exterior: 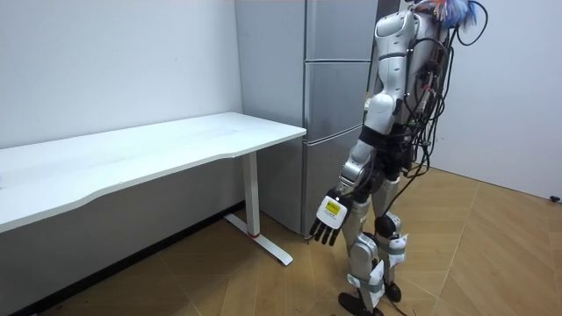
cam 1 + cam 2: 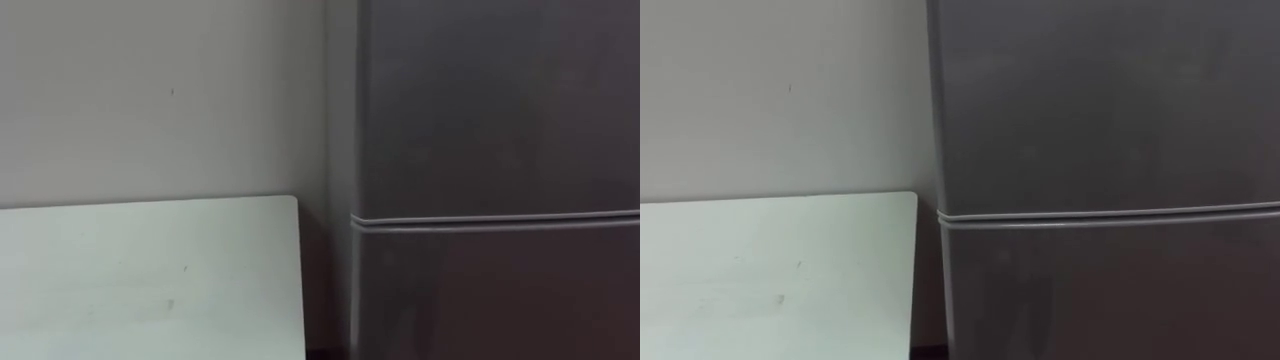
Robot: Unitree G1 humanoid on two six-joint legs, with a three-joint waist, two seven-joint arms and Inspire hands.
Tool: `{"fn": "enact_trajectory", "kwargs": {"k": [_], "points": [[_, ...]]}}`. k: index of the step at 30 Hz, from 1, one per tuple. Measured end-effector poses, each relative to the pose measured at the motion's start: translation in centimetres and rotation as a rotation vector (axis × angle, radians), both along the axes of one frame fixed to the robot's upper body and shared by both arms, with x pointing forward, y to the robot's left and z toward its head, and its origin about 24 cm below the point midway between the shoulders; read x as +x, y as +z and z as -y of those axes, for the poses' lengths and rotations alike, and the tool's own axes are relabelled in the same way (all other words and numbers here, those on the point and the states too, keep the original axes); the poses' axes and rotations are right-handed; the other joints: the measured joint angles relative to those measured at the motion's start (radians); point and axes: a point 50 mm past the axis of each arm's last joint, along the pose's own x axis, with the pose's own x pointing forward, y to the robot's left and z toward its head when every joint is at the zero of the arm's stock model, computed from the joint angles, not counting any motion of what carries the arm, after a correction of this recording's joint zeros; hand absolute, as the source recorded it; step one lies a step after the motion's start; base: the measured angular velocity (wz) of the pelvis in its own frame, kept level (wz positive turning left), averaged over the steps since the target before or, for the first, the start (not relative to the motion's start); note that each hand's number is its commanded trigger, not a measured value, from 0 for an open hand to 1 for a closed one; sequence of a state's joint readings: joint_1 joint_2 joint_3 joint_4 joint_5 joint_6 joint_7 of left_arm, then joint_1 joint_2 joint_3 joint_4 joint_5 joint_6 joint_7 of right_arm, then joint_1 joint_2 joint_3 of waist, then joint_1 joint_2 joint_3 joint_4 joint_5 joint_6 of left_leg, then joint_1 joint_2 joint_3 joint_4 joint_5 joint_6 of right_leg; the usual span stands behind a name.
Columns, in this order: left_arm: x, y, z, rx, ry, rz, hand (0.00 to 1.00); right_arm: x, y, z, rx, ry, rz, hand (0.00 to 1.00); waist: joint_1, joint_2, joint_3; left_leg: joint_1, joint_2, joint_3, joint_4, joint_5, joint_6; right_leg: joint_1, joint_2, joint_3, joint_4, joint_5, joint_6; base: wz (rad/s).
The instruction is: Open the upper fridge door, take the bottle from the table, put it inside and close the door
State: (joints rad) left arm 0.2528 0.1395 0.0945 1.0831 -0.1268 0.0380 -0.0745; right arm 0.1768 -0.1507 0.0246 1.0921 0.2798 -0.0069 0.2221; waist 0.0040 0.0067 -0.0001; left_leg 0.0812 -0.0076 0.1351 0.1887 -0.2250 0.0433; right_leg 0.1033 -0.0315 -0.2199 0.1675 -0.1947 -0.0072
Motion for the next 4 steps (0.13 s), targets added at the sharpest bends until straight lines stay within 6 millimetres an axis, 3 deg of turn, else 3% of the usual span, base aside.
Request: {"fn": "enact_trajectory", "kwargs": {"k": [4], "points": [[0.14, -0.02, 0.06, 0.020, 0.004, -0.001, 0.00, -0.02, -0.02, -0.07, 0.002, 0.006, -0.003, 0.00, 0.000, -0.001, 0.0006, -0.001, -0.001, -0.002, -0.003, 0.000, 0.000, -0.007, -0.001, 0.000, 0.000, -0.001, 0.001, 0.00]]}}
